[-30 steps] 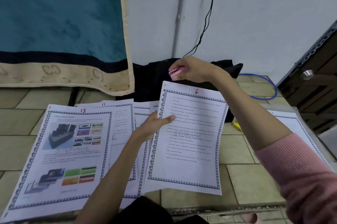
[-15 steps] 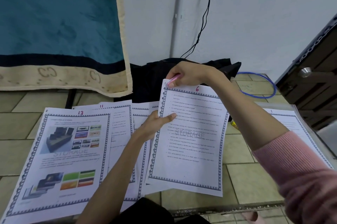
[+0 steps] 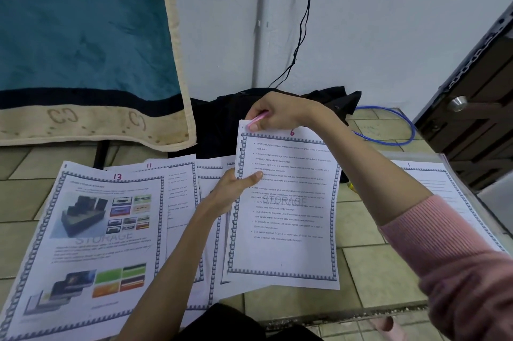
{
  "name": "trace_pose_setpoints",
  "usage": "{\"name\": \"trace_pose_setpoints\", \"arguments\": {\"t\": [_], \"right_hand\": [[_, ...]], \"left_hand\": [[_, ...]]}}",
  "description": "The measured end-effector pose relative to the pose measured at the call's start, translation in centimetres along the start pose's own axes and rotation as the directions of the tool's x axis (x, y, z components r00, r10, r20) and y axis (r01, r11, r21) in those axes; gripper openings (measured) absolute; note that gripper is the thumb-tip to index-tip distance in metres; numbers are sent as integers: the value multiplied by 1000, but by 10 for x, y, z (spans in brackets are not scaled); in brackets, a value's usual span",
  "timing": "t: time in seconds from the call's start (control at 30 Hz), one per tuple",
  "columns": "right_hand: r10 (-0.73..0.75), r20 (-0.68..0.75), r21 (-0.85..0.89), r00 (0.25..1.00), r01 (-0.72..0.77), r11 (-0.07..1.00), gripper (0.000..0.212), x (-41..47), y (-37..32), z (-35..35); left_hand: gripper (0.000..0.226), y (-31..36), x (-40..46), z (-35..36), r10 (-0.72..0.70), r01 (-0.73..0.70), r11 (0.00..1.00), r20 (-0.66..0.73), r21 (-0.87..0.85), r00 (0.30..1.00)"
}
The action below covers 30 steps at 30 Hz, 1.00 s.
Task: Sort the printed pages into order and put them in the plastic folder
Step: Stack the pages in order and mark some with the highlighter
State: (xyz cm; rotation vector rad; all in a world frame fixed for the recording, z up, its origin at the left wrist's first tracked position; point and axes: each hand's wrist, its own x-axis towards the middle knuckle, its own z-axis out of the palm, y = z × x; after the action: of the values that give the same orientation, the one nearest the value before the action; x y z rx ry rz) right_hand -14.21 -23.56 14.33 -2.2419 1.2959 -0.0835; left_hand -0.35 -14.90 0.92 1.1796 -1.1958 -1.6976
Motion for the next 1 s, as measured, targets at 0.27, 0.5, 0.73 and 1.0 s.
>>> {"name": "trace_pose_setpoints", "arguments": {"t": [0.27,0.5,0.73,1.0], "right_hand": [[-24,-27,-35,999,23,999,15,2,0,4],[-85,-119,-1,989,86,996,12,11,10,18],[-43,-113,117,993,56,992,18,9,18,24],[301,-663,501,686,107,859,29,-22,70,19]], "left_hand": [[13,1,1,3,-15,15,1000,4,-17,1000],[8,0,3,4,-39,35,997,-56,-67,998],[10,-4,6,4,-23,21,999,-59,-35,998],[21,-11,8,1,-40,39,999,-41,-17,998]]}}
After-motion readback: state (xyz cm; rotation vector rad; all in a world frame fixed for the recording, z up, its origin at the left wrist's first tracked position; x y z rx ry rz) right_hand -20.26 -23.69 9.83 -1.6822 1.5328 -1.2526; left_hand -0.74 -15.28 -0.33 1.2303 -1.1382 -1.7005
